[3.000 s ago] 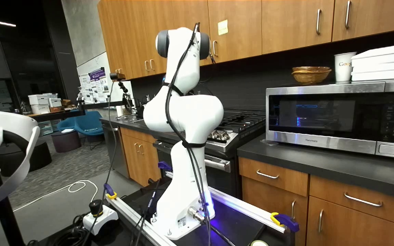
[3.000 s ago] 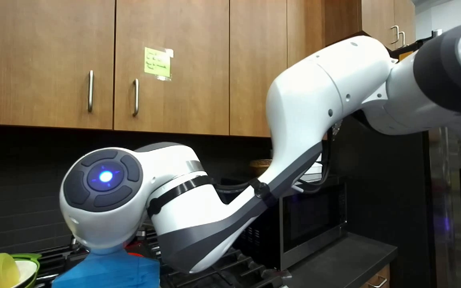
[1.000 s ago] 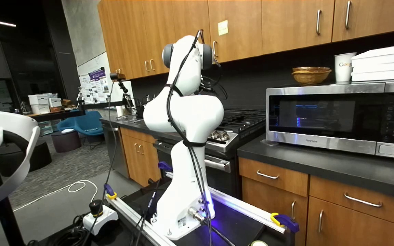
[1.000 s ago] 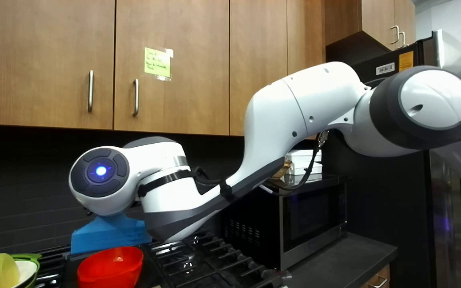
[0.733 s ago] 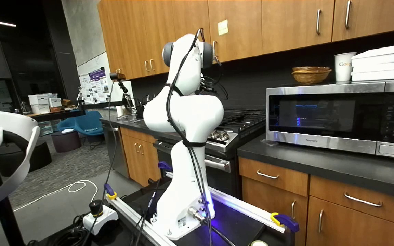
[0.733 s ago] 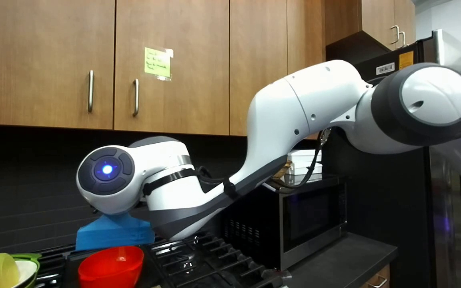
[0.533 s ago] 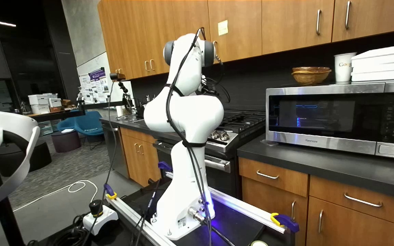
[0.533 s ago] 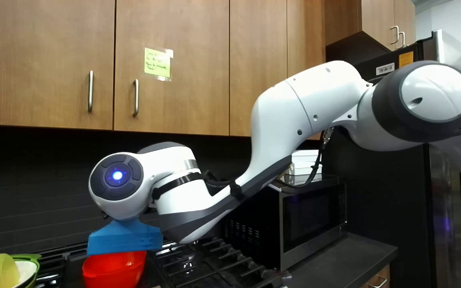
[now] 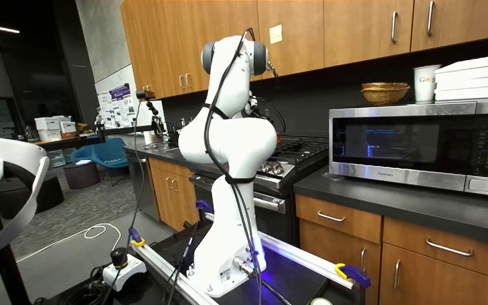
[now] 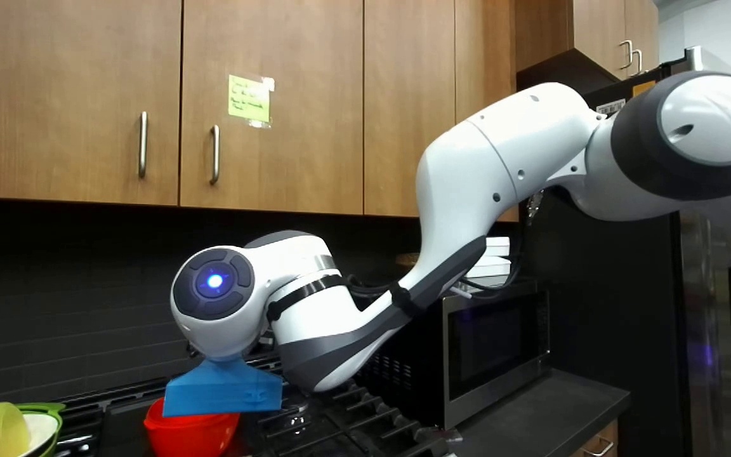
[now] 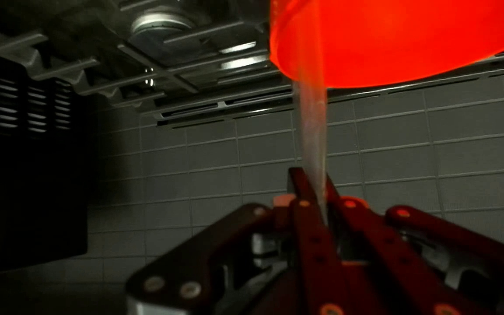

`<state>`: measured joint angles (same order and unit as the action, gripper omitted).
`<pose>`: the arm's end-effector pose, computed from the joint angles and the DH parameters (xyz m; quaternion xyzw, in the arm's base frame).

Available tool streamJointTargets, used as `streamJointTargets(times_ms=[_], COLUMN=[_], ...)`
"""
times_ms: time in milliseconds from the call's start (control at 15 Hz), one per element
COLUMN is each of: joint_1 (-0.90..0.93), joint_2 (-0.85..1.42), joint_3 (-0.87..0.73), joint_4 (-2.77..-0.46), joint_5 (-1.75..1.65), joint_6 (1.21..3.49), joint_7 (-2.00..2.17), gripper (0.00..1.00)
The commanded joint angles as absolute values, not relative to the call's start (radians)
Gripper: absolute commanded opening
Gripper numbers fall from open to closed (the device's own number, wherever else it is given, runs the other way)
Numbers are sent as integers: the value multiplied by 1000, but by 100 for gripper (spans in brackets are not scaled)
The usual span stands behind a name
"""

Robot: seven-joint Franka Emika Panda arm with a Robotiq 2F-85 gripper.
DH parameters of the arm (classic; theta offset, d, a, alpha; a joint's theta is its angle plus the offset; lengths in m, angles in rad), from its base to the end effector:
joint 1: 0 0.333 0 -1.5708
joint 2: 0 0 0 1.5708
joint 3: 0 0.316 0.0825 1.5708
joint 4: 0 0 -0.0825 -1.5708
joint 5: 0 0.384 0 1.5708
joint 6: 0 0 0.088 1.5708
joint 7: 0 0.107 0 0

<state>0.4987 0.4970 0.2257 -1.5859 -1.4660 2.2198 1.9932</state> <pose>0.5713 0.4293 0.3901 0.8317 -0.1771 0.5244 0.0441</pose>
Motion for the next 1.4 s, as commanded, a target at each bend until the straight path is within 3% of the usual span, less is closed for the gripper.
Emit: streamJointTargets(times_ms=[0, 1333], joint_1=[497, 584], joint_2=[471, 660], joint_3=[262, 256], joint_4=[-1619, -1350], joint_5=[-1432, -1450], joint_6=[2208, 2200], joint_7=[1997, 1858], gripper=[1, 1])
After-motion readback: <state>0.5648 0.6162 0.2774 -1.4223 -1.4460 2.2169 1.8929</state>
